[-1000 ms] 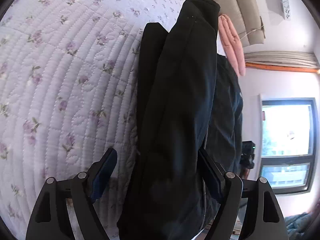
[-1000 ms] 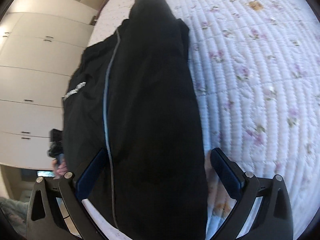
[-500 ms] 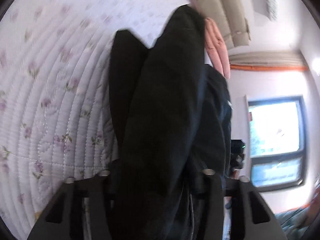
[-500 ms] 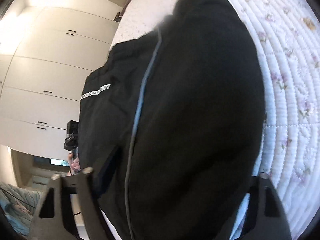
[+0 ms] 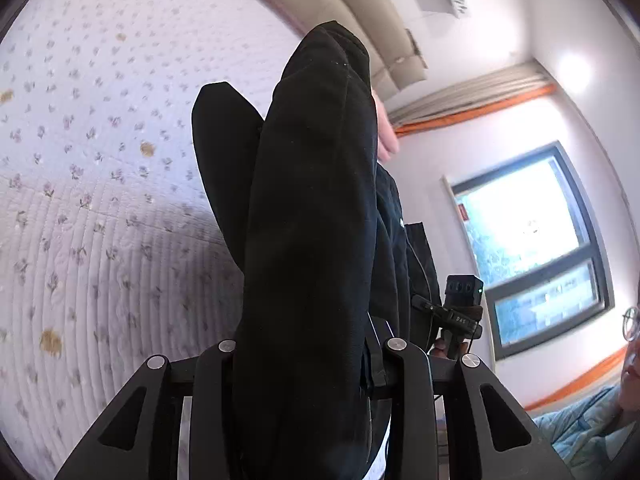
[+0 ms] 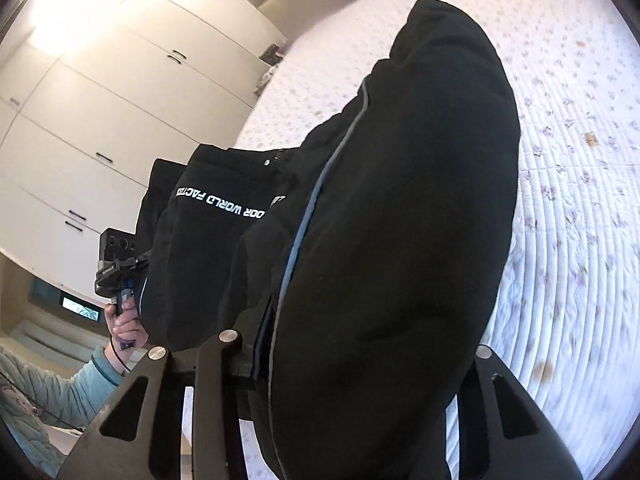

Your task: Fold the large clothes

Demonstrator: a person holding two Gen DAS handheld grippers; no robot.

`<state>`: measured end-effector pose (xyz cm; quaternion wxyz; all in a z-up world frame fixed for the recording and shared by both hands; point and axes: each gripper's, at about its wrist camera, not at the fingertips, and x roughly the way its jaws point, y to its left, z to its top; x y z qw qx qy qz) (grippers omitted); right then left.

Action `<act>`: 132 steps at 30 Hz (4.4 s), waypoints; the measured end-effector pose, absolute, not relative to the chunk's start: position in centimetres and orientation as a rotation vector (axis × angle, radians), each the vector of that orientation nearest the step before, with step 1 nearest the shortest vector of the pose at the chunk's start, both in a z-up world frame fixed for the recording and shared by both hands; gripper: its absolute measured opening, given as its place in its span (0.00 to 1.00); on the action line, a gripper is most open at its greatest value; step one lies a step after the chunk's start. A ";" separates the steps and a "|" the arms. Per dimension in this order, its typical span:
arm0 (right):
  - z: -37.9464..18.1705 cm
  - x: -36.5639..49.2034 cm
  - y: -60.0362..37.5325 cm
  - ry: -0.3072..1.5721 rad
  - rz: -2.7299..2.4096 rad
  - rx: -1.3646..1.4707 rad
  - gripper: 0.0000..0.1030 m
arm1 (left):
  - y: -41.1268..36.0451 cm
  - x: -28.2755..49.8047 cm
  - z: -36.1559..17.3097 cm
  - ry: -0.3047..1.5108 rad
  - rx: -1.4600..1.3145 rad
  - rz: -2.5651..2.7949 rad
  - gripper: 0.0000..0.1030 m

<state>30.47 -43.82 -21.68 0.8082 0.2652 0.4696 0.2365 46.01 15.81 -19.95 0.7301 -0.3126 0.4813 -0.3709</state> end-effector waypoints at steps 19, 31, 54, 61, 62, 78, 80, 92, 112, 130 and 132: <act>-20.6 27.9 -42.5 1.017 0.553 0.481 0.43 | 18.7 25.2 -13.1 1.005 -0.650 -0.742 0.35; -23.5 26.4 -42.6 1.050 0.498 0.486 0.43 | 21.2 23.3 -25.8 1.056 -0.704 -0.705 0.35; -20.2 17.5 -50.8 1.049 -0.137 0.529 0.77 | 27.5 15.6 -22.1 0.981 -0.498 -0.346 0.57; -15.0 20.0 -35.6 0.966 -0.031 0.378 0.77 | 13.5 13.9 -18.6 0.962 -0.254 -0.480 0.57; -15.4 20.9 -33.5 0.983 -0.025 0.339 0.77 | 11.2 14.2 -18.5 0.965 -0.190 -0.476 0.57; -26.6 25.3 -24.6 1.166 -0.122 0.161 0.75 | 4.2 18.0 -26.2 1.150 -0.072 -0.399 0.59; -26.3 24.6 -25.2 1.153 -0.102 0.204 0.75 | 4.0 17.0 -24.9 1.123 -0.065 -0.417 0.60; -25.5 13.4 -26.6 1.163 -0.244 0.237 0.72 | 12.5 11.0 -25.1 1.139 -0.122 -0.249 0.60; -5.3 2.8 -20.5 0.864 -0.233 0.223 0.84 | 12.2 -1.1 -4.6 0.775 -0.057 -0.199 0.74; 6.8 -4.4 -13.9 0.607 -0.259 0.036 0.98 | 11.6 -9.2 6.2 0.574 0.040 -0.081 0.78; 7.0 -4.6 -14.2 0.601 -0.257 0.050 0.98 | 11.3 -9.7 6.7 0.561 0.048 -0.083 0.78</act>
